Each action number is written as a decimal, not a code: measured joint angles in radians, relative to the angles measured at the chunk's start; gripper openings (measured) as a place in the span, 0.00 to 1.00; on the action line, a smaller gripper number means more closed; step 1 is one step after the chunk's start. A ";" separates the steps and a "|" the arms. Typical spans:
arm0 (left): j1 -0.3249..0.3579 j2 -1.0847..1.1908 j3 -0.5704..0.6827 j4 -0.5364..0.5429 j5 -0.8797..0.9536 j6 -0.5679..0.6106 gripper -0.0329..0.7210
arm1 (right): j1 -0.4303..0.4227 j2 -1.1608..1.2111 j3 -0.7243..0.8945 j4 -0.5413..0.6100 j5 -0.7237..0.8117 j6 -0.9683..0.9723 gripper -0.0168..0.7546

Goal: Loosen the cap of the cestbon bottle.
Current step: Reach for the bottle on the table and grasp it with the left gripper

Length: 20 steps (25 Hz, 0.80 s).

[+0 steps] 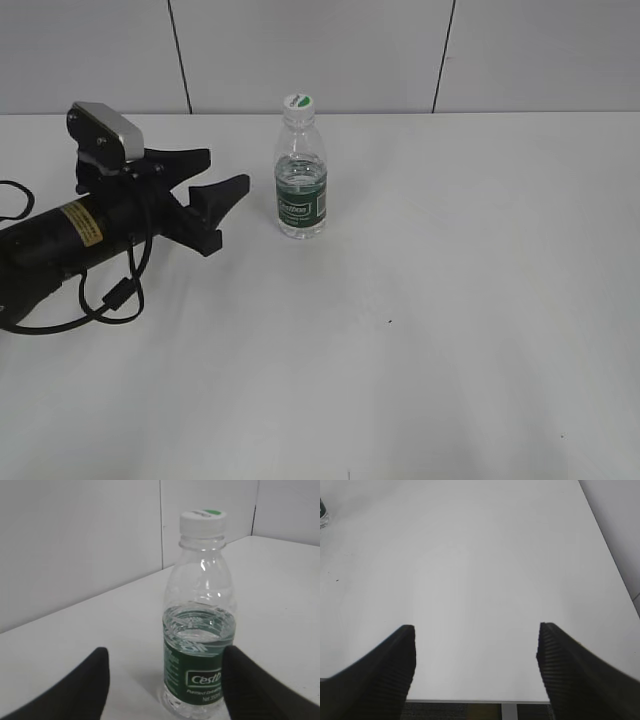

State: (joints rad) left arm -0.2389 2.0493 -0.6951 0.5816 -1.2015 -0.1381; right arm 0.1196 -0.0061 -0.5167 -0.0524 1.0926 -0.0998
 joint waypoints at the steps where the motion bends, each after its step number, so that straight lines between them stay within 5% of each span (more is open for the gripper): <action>1: 0.000 0.000 0.000 -0.001 0.000 0.000 0.62 | 0.000 0.000 0.000 0.000 0.000 0.000 0.77; 20: 0.000 0.002 -0.003 0.059 -0.001 -0.001 0.74 | 0.000 0.000 0.000 0.000 0.000 0.000 0.77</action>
State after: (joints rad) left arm -0.2386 2.0512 -0.6981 0.6403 -1.2024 -0.1392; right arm 0.1196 -0.0061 -0.5167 -0.0524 1.0926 -0.0998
